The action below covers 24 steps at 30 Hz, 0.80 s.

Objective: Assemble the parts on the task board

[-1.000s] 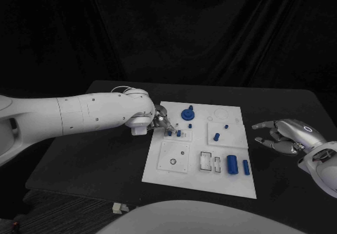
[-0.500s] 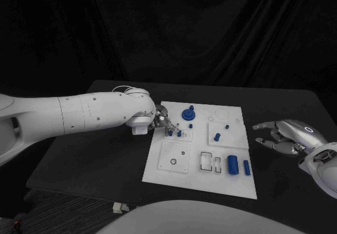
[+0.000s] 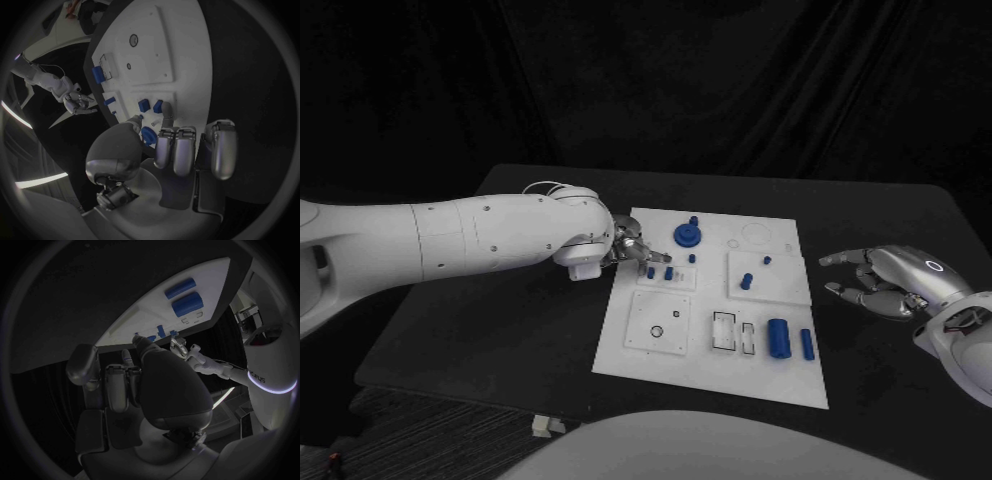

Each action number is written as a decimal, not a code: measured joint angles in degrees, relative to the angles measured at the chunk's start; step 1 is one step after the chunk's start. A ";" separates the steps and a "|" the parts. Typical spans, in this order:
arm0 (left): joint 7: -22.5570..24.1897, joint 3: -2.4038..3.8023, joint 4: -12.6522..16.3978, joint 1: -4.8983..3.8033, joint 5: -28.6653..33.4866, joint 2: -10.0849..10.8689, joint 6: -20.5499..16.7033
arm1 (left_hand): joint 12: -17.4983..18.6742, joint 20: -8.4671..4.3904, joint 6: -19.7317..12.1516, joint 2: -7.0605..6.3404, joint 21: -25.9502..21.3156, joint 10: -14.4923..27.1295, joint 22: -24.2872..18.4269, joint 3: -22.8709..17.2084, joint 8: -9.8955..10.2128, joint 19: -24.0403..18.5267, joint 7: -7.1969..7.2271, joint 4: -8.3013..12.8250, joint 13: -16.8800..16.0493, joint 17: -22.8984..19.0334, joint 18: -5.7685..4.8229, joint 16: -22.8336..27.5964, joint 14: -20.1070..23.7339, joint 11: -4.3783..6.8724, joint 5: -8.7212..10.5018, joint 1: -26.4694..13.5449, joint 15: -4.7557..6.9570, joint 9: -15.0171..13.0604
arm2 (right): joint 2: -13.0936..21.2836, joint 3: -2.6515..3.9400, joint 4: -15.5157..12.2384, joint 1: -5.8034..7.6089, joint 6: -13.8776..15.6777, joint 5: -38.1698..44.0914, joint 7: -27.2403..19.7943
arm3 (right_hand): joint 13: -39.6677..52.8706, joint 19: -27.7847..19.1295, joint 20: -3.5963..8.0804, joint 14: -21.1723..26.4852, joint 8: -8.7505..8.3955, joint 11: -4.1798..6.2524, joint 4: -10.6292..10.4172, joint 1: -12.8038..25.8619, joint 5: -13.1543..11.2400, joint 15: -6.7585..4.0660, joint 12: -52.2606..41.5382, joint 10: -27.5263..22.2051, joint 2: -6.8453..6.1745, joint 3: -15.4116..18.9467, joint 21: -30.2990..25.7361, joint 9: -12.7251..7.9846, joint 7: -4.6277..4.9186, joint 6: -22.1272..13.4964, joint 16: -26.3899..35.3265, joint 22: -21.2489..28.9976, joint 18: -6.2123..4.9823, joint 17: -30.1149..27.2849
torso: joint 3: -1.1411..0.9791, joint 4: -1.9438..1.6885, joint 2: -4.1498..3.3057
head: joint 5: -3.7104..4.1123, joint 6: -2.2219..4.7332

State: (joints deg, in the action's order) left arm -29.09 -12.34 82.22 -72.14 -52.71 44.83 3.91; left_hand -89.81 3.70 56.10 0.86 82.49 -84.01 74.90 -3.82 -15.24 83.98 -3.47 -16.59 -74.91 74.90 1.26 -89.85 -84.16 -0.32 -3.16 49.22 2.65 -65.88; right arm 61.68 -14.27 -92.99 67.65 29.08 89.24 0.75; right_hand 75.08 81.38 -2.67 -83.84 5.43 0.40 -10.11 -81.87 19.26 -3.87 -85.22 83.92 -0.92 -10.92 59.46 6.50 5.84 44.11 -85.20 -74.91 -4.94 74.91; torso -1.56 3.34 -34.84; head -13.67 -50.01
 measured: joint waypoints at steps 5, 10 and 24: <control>2.49 -0.14 1.05 -0.77 -0.04 1.54 -4.05 | 0.00 0.00 0.19 0.64 0.71 0.00 0.00 3.05 -2.06 0.00 0.19 -0.09 0.00 0.00 0.01 0.00 0.21 0.42 0.00 0.65 0.21 -1.98 | 0.34 0.01 -0.13 0.00 0.37 0.00 -0.04 | -0.01 0.00 0.00 0.00 0.00 0.00 -0.16 0.00 0.23 0.00 -0.06 0.00 0.00 -0.16 0.00 -0.06 0.00 0.00 0.00 0.00 0.00 0.00 | 0.03 0.05 0.00 | 0.19 0.00; 4.26 -0.03 1.52 -3.66 -0.06 1.92 -6.70 | 0.00 0.00 0.19 0.91 0.71 0.00 0.00 3.71 -2.39 0.00 0.19 -0.03 0.00 0.00 0.01 0.00 0.21 0.43 0.00 0.91 0.21 -2.55 | 0.86 0.01 -0.52 0.00 1.22 0.00 -0.11 | -0.01 0.00 0.00 0.00 0.00 0.00 -0.16 0.00 0.47 0.00 -0.07 0.00 0.00 -0.16 0.00 -0.05 -0.20 0.20 0.00 -0.01 0.00 0.00 | 0.04 0.10 0.02 | 0.24 0.00; 18.54 0.05 -2.75 -6.32 -5.98 -1.72 -7.84 | 35.10 2.15 -11.14 0.91 -20.02 36.63 0.03 -11.80 8.24 -17.16 -3.74 11.17 13.01 -13.35 3.73 26.55 27.81 -3.69 -10.13 30.50 -3.95 8.43 | 0.71 0.03 -0.80 0.00 3.11 0.00 -0.54 | -0.03 0.00 0.00 0.00 0.00 0.00 -0.32 0.01 0.89 0.00 -0.04 0.00 0.00 -0.32 0.00 -0.10 0.00 0.40 0.00 -0.04 0.00 0.00 | 0.05 0.16 0.02 | 0.50 0.00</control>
State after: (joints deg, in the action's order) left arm -10.55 -12.30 79.47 -78.46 -58.70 43.11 -3.93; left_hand -54.71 5.86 44.96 1.77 62.48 -47.39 74.93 -15.62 -6.99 66.82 -7.21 -5.41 -61.91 61.55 4.99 -63.30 -56.34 -4.01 -13.30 79.72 -1.31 -57.46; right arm 62.40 -14.24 -93.78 67.65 32.19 89.24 0.21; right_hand 75.05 81.38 -2.67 -83.84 5.43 0.40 -10.43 -81.87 20.15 -3.87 -85.26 83.92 -0.92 -11.24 59.46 6.40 5.84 44.51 -85.20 -74.94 -4.94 74.91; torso -1.51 3.50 -34.82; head -13.17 -50.01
